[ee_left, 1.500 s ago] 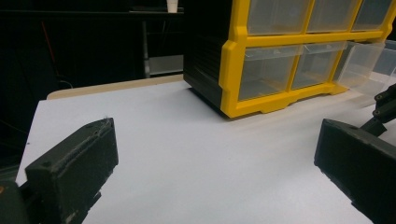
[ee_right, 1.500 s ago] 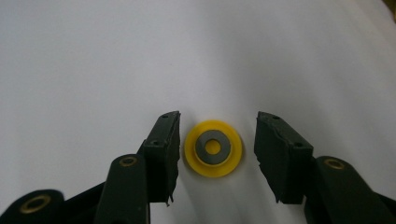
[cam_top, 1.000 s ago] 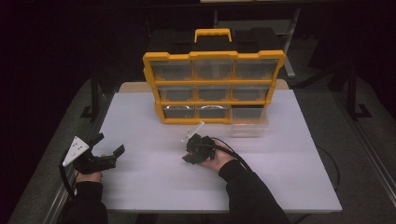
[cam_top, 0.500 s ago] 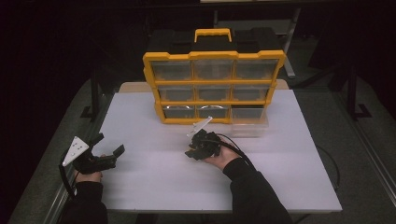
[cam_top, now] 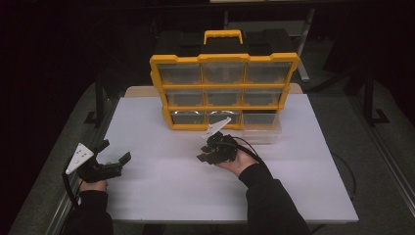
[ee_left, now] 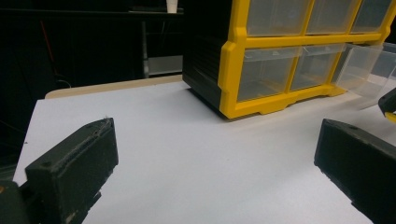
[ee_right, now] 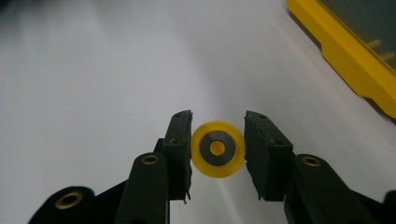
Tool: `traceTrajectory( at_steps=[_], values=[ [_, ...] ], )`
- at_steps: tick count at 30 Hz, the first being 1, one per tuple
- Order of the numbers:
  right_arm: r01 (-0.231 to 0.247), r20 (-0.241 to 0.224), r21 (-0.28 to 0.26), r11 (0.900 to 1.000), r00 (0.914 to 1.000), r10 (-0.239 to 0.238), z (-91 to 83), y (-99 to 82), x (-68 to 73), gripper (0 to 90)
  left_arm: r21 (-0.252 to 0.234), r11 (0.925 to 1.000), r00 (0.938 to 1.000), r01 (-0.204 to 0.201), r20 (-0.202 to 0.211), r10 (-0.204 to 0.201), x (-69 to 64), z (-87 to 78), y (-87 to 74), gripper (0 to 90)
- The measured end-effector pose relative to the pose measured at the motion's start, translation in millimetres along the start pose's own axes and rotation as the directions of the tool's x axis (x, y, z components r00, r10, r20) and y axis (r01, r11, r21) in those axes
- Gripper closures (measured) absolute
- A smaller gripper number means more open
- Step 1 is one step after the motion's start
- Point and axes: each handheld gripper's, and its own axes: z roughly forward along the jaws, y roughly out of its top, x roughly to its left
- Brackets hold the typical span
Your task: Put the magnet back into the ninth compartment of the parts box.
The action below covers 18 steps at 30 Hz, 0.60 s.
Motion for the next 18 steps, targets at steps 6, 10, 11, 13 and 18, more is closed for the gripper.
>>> traceTrajectory(
  at_steps=[6,10,11,13,18],
  values=[
    [-0.009,0.002,-0.025,0.9996,1.0,0.009,-9.8,-0.4,-4.4,61.0,0.0,1.0,1.0,0.002,0.0,-0.002,-0.4,0.8,-0.6,0.0],
    [-0.017,0.01,-0.033,0.9993,0.9998,0.017,-14.6,-0.7,-5.7,60.9,0.001,1.0,1.0,0.002,0.002,-0.002,-0.9,1.2,-0.7,0.0],
    [-0.02,0.009,-0.035,0.9992,0.9998,0.02,-15.4,-0.8,-6.1,61.0,0.0,1.0,1.0,0.003,0.003,-0.003,-0.9,1.1,-0.7,0.0],
    [-0.018,0.012,-0.039,0.9991,0.9997,0.019,-16.5,-0.7,-6.8,61.0,0.0,1.0,1.0,0.002,0.003,-0.002,-0.9,1.1,-0.7,0.0],
    [-0.025,0.016,-0.053,0.9983,0.9995,0.026,-21.8,-0.5,-8.5,61.0,-0.001,1.0,1.0,0.003,0.001,-0.003,-0.6,1.1,-0.8,0.0]
  ],
)
